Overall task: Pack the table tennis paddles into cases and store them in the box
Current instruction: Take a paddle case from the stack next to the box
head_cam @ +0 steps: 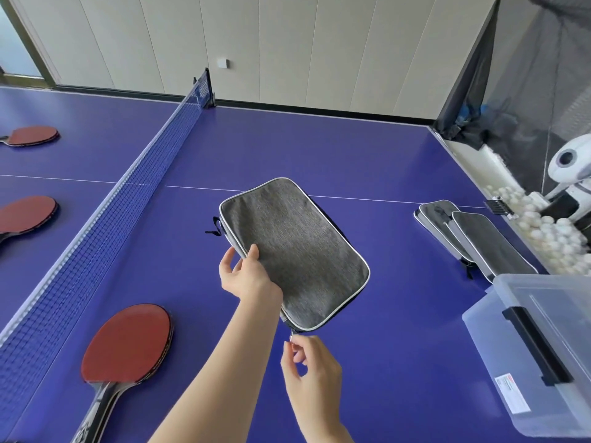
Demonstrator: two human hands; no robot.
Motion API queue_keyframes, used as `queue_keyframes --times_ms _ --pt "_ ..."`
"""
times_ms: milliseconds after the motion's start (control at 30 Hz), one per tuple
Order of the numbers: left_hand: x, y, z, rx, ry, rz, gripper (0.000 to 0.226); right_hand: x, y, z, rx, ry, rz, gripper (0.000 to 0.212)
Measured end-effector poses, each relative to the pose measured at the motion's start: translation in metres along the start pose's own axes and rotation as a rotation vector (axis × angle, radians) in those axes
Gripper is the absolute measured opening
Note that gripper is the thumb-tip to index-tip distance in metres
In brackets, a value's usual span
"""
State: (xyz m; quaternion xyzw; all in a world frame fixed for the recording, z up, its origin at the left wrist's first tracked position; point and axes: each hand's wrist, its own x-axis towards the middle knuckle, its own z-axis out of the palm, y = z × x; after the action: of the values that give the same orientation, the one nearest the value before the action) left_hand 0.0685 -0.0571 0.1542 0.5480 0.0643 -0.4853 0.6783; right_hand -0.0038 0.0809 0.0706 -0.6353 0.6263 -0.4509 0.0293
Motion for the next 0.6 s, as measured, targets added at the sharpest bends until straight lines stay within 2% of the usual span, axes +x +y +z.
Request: queue_keyframes --times_ms 200,300,333,433,500,533,600 --pt "-0.001 -0.007 -0.005 0.015 -0.011 -0.015 0.034 0.001 -0.009 0.013 -0.087 -0.016 0.03 0.022" --pt "0.005 -0.004 -0.01 0.069 -0.037 0.015 0.034 0.001 -0.01 0.01 -0.11 -0.022 -0.02 0.013" --pt "0.009 -0.003 -0.013 0.09 -0.052 0.024 0.034 0.003 -0.009 0.005 -0.085 -0.007 -0.015 0.018" --pt "0.023 0.004 -0.029 0.13 -0.125 0.026 0.033 0.02 0.01 -0.019 0.127 0.115 0.147 0.022" --pt "0.031 0.007 -0.043 0.171 -0.22 -0.004 0.032 0.041 0.034 -0.034 0.204 0.19 0.311 0.011" --pt "0.034 0.007 -0.05 0.199 -0.277 -0.029 0.031 0.053 0.046 -0.041 0.253 0.17 0.41 0.005" --pt "0.038 0.007 -0.063 0.252 -0.396 -0.1 0.03 0.073 0.068 -0.048 0.378 -0.005 0.641 0.019"
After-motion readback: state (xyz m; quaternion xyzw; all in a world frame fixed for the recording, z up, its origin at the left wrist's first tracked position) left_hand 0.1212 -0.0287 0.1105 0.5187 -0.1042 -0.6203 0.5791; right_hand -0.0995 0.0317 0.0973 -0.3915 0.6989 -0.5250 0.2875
